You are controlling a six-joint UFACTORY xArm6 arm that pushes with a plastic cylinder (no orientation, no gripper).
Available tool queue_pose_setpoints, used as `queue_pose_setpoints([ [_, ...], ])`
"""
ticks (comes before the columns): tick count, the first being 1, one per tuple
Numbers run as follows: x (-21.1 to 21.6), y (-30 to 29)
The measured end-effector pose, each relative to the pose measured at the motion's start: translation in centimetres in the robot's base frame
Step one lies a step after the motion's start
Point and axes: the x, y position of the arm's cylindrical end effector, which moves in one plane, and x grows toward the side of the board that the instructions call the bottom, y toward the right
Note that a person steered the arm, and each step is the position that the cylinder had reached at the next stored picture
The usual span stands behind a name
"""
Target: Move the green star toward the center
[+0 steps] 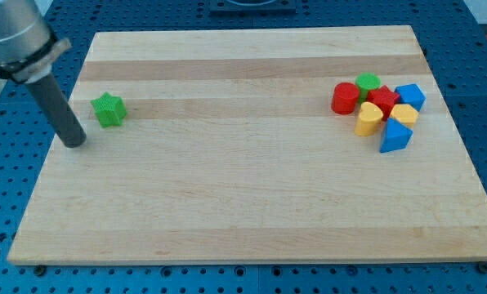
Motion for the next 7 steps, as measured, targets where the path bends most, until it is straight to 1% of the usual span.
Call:
queue_pose_setpoints([
  [1,-3.3,-0.6],
  [2,-4.4,1.2],
  [5,-4.9,14.7],
  [7,-5.3,19.1],
])
